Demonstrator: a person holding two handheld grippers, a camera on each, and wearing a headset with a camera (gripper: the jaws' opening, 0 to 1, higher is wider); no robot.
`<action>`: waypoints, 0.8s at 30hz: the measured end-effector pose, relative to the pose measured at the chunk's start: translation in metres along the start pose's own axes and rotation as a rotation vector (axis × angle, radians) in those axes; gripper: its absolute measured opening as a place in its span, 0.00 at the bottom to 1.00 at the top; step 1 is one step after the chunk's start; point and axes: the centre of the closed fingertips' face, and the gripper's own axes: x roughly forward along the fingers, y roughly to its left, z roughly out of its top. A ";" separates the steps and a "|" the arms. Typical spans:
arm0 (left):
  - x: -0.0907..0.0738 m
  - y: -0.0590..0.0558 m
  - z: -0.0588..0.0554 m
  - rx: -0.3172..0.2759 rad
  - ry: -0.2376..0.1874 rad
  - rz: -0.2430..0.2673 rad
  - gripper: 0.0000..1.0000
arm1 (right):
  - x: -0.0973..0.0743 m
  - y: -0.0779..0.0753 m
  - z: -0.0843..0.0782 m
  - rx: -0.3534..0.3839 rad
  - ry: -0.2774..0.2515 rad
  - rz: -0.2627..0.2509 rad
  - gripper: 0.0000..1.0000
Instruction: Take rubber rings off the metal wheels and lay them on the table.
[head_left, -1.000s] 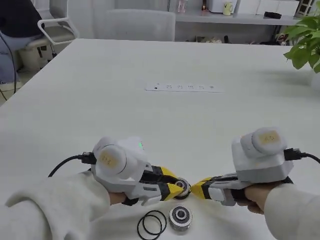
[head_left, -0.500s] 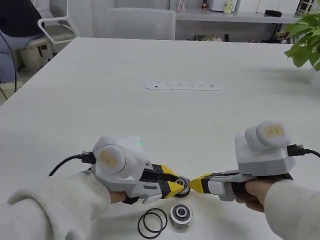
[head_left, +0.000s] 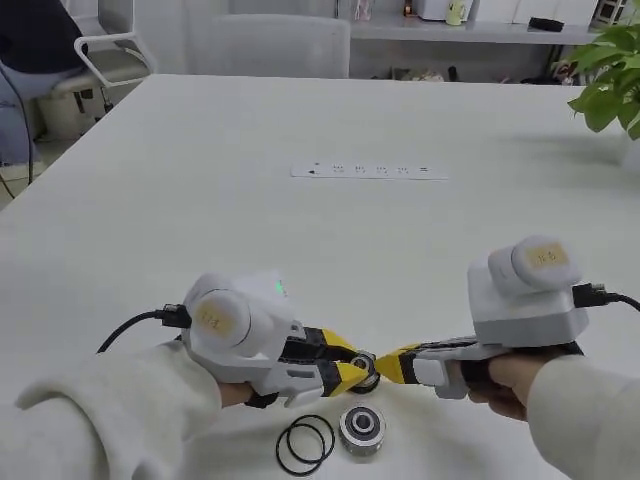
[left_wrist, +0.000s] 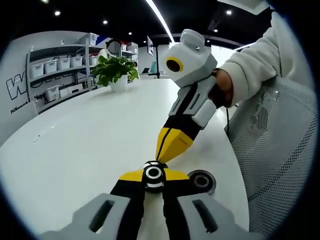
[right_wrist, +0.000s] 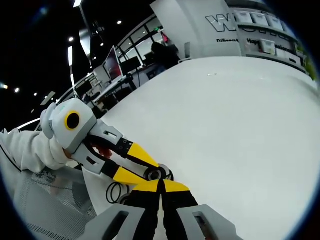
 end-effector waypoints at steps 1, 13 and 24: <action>0.000 0.000 0.000 0.000 0.000 0.000 0.07 | 0.000 0.000 0.000 -0.003 0.000 -0.001 0.00; 0.000 0.000 0.000 -0.002 -0.006 -0.002 0.07 | 0.000 0.002 0.000 -0.011 0.001 0.008 0.00; 0.000 -0.001 0.000 0.000 -0.008 -0.006 0.07 | 0.001 0.006 0.003 -0.008 -0.013 0.026 0.00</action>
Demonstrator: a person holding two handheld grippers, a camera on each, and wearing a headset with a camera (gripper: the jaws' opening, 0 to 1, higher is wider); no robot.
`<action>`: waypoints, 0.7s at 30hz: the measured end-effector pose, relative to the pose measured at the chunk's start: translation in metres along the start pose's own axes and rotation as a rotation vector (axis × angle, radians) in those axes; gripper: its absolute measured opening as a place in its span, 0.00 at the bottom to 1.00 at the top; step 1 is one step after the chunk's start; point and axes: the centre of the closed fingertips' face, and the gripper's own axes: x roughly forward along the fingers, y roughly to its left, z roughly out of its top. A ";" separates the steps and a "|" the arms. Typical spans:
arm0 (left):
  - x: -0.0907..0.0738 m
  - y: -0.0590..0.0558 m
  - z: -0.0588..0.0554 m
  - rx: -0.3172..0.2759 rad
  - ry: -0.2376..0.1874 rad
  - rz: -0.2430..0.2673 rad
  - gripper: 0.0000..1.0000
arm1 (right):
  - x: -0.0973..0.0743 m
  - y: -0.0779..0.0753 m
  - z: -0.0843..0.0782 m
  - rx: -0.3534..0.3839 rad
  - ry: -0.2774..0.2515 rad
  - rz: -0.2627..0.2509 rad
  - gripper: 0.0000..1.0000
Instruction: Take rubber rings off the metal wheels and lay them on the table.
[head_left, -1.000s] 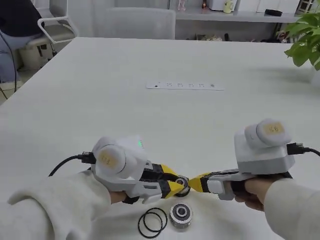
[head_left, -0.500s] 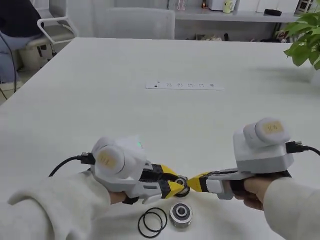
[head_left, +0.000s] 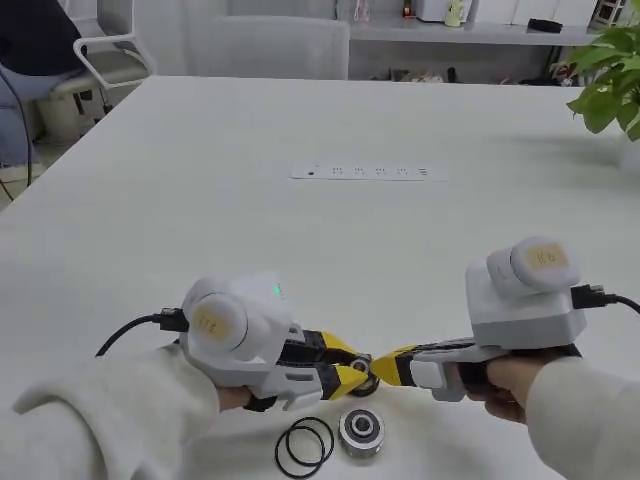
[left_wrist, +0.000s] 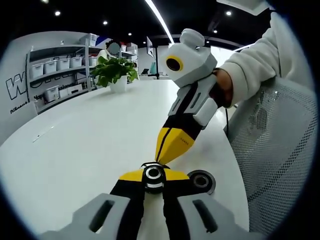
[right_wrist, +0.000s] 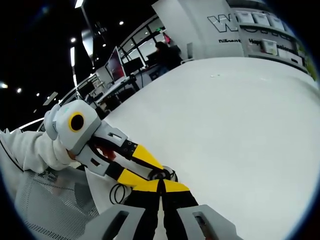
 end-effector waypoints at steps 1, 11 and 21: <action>0.000 0.000 0.000 0.000 0.000 0.000 0.07 | 0.000 0.001 0.000 0.002 -0.002 0.006 0.00; 0.000 0.000 0.000 -0.007 -0.001 0.003 0.08 | 0.001 0.002 -0.001 0.004 -0.002 0.009 0.00; 0.000 -0.003 0.000 -0.036 0.006 -0.014 0.12 | 0.000 0.000 -0.002 0.003 0.005 -0.005 0.00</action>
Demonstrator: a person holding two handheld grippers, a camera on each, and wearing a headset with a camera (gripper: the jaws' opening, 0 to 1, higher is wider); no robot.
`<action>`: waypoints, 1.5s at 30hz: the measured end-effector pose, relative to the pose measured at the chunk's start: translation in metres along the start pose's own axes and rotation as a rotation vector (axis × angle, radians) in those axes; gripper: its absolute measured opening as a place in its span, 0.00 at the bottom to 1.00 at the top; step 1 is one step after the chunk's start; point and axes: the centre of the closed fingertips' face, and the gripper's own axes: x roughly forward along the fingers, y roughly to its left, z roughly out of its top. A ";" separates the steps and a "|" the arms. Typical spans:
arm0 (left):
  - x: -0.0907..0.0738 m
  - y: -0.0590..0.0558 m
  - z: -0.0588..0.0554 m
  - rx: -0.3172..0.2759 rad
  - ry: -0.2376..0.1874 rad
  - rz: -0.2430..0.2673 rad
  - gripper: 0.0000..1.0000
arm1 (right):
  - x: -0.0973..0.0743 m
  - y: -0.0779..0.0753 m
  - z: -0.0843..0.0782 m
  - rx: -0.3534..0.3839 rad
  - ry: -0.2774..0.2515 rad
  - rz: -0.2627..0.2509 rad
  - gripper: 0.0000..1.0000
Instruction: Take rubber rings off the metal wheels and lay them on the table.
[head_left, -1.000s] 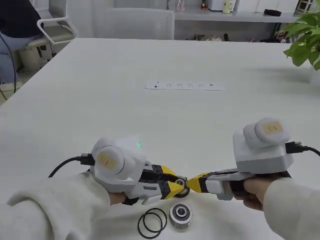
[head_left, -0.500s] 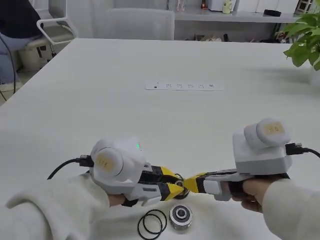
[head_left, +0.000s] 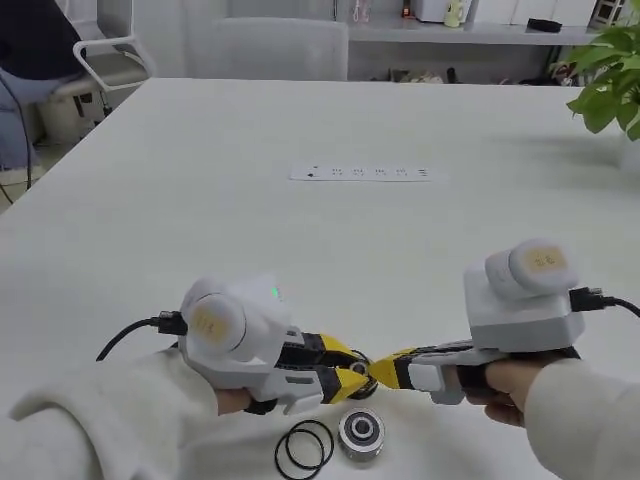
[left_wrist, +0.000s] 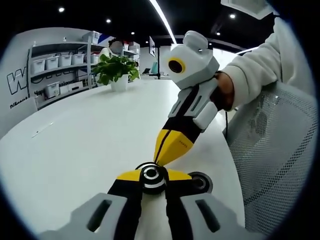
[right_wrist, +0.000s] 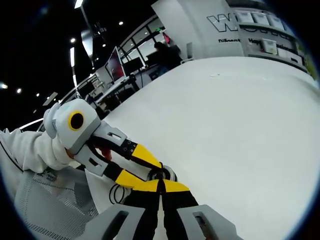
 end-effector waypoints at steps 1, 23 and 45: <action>0.000 -0.001 0.000 0.017 0.008 -0.003 0.13 | 0.000 0.000 0.000 0.004 0.000 0.001 0.00; -0.010 -0.002 0.019 0.014 0.025 -0.025 0.24 | -0.004 -0.006 0.006 0.051 -0.028 -0.008 0.00; -0.056 0.002 0.060 0.069 -0.036 0.001 0.44 | -0.008 -0.001 0.016 0.055 -0.063 0.005 0.00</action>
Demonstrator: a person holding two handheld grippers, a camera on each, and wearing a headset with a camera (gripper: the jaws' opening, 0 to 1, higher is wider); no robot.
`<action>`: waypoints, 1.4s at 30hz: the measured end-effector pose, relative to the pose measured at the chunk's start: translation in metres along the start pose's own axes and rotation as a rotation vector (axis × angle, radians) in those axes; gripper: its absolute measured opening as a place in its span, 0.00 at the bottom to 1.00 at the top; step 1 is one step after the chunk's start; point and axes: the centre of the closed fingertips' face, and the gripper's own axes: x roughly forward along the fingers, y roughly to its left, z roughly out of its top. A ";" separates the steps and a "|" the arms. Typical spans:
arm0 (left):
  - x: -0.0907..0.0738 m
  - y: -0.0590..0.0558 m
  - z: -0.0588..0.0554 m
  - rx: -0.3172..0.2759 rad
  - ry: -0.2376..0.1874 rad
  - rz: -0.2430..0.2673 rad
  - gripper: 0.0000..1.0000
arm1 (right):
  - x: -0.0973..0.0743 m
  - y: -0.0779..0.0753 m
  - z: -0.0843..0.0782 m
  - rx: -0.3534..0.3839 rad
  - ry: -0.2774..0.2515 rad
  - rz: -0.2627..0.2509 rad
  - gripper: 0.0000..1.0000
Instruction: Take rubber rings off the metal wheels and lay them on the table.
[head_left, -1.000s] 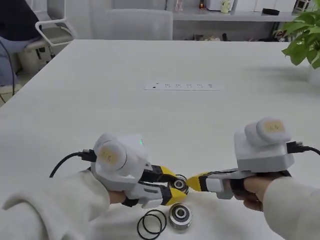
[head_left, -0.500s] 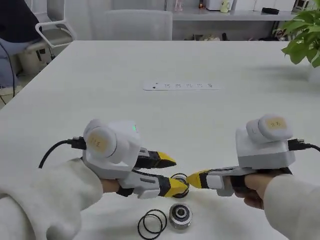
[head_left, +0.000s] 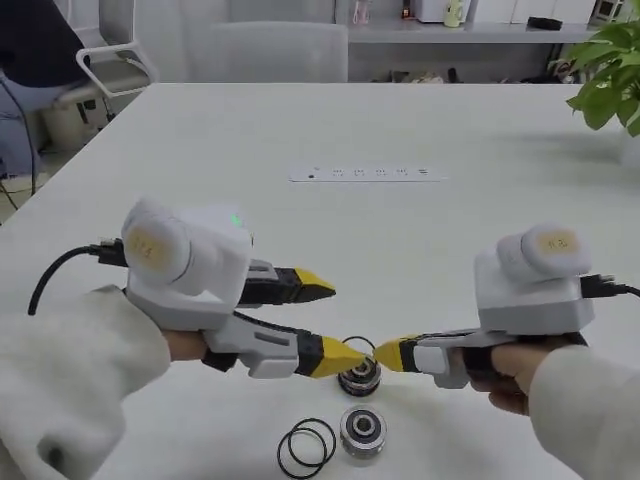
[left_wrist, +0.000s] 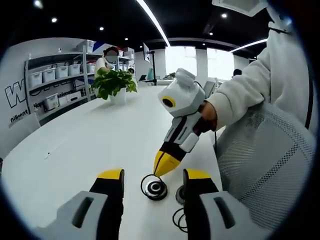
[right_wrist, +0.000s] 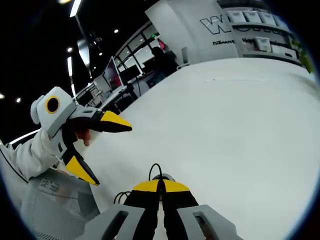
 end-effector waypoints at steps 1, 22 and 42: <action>-0.002 -0.001 0.001 0.003 -0.004 0.003 0.45 | 0.000 0.000 0.001 0.004 -0.005 0.002 0.00; -0.053 -0.019 -0.017 0.013 0.006 0.066 0.57 | 0.000 0.022 0.009 -0.014 -0.025 0.071 0.00; -0.072 -0.035 -0.056 -0.108 0.060 0.077 0.68 | 0.004 0.048 0.002 -0.039 0.009 0.145 0.00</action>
